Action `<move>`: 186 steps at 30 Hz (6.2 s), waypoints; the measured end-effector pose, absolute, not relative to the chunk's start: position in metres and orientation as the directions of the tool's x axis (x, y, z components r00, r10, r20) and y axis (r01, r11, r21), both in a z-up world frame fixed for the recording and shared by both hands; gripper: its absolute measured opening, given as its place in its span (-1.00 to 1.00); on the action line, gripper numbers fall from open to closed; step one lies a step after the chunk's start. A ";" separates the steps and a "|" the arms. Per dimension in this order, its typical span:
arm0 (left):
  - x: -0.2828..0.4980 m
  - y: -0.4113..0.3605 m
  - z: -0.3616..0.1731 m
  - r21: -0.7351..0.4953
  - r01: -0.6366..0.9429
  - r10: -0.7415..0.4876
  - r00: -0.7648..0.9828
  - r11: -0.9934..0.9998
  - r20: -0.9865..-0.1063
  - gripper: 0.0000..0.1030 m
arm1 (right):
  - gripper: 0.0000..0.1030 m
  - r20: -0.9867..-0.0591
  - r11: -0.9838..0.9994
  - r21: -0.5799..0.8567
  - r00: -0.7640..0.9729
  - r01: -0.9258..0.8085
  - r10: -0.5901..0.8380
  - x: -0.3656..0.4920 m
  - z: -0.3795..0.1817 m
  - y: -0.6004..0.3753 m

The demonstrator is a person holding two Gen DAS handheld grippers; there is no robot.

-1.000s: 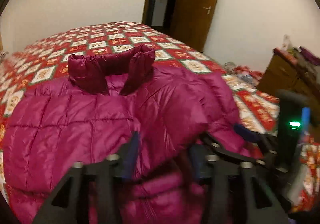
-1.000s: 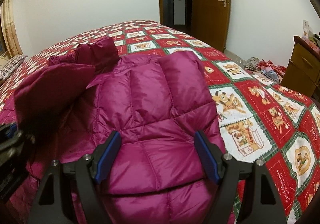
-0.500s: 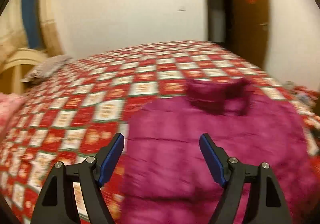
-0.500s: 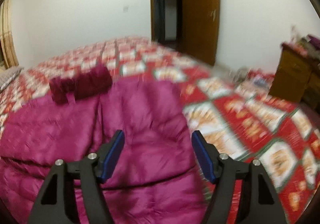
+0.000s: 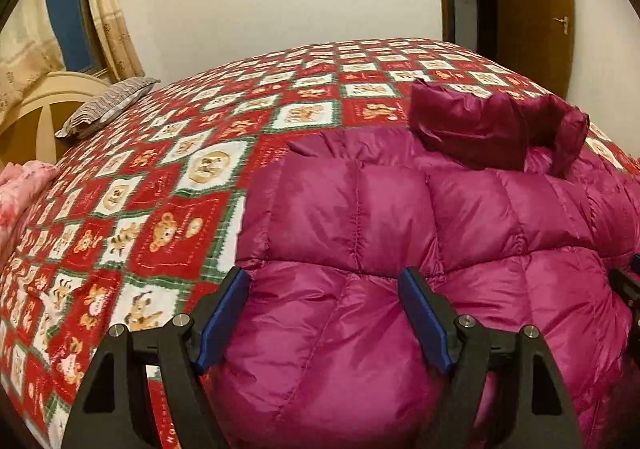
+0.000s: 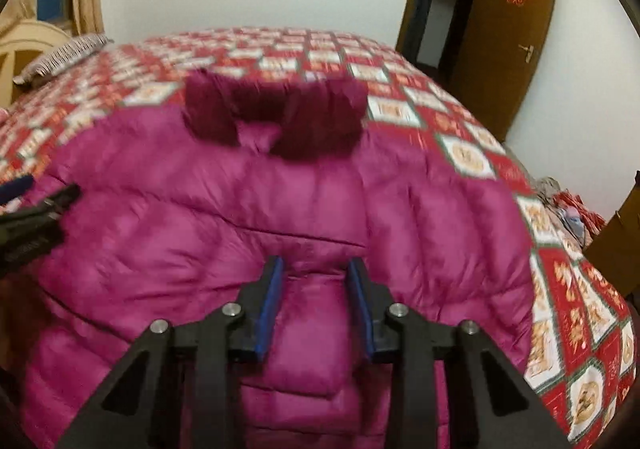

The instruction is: Fold large clothes

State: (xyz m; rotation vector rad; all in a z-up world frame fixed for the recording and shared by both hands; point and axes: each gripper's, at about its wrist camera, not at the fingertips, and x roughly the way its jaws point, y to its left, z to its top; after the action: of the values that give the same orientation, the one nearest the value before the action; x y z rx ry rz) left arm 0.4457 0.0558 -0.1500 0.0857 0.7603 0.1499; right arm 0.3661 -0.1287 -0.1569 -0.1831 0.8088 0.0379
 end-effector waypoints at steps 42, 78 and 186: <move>0.432 0.091 -0.136 -0.130 -0.161 0.044 0.774 0.978 -0.632 0.76 | -0.62 -0.808 0.979 0.180 0.582 0.099 0.090 0.470 -0.152 -0.183; 0.548 0.019 -0.160 -0.094 -0.212 0.076 0.674 0.973 -0.735 -0.03 | -0.53 -0.711 0.997 0.026 0.702 0.077 -0.036 0.454 -0.154 -0.167; 0.442 0.055 -0.080 0.029 -0.009 0.026 0.758 1.000 -0.652 0.39 | 0.37 -0.665 0.998 -0.056 0.745 0.025 -0.056 0.422 -0.096 -0.182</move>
State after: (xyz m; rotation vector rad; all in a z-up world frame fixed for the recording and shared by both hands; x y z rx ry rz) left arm 0.4422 0.0554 -0.0803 0.0242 0.7101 0.0188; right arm 0.4221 -0.1819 -0.0961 -0.0442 0.7292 -0.0441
